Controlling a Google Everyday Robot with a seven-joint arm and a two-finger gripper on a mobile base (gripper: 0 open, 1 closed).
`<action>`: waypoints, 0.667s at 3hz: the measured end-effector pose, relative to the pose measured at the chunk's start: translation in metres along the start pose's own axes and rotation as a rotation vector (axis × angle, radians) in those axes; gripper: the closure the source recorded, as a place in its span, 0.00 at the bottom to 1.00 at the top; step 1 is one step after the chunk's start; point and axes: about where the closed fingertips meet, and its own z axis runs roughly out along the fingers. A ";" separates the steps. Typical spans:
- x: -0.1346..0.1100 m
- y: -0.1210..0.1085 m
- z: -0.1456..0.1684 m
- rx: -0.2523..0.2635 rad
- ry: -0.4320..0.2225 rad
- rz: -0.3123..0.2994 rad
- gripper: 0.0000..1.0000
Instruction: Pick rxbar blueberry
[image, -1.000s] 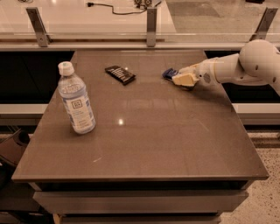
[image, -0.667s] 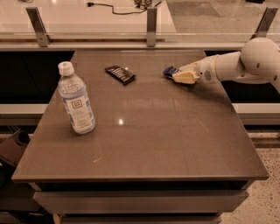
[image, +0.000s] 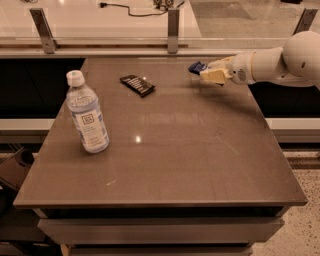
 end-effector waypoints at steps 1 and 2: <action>-0.020 0.000 -0.006 0.002 -0.027 -0.044 1.00; -0.038 0.004 -0.010 0.001 -0.045 -0.090 1.00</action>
Offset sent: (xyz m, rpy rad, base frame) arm -0.0044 0.0106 0.0636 -0.0342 -0.1476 0.0582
